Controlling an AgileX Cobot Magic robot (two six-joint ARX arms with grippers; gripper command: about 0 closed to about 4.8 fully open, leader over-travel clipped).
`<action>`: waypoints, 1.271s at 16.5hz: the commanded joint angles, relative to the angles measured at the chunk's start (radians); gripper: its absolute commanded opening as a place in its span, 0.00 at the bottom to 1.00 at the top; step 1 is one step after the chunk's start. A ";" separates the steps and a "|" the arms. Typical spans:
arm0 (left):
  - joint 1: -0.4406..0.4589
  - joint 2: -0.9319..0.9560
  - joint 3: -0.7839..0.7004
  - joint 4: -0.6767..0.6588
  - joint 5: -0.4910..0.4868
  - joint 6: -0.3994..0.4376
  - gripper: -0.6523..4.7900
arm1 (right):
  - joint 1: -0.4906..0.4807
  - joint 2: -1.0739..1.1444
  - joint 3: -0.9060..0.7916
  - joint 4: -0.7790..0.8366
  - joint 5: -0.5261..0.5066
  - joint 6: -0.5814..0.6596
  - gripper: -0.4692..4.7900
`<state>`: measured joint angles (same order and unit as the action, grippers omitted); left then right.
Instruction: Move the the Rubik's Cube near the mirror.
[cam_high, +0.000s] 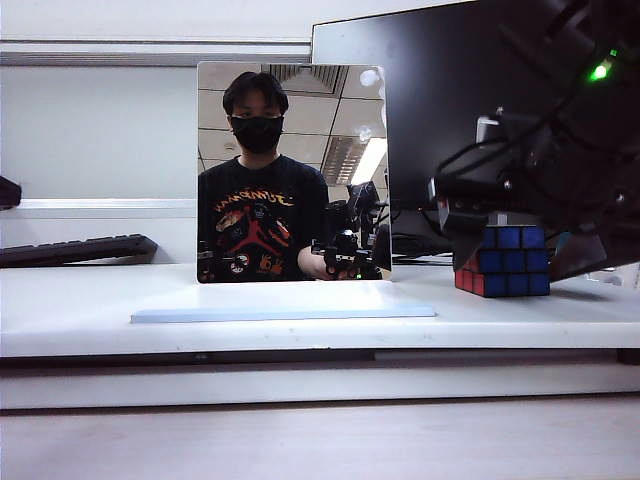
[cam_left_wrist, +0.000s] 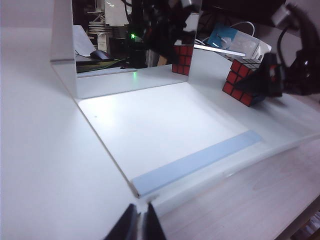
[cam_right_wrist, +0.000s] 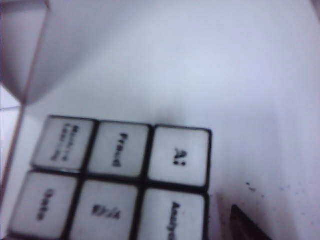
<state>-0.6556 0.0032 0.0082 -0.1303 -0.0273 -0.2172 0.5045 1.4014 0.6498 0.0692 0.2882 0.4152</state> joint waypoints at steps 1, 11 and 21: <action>0.002 0.000 0.002 0.013 0.005 0.000 0.18 | 0.001 -0.003 0.004 0.029 0.005 0.014 0.62; 0.002 0.000 0.002 0.011 0.001 0.000 0.18 | 0.199 0.011 0.005 0.275 -0.287 0.032 0.28; 0.002 0.000 0.002 0.011 0.001 0.000 0.18 | 0.302 0.228 0.236 0.175 -0.161 0.004 0.28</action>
<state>-0.6556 0.0036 0.0082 -0.1307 -0.0277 -0.2172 0.7937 1.6367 0.8730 0.2352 0.0895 0.4393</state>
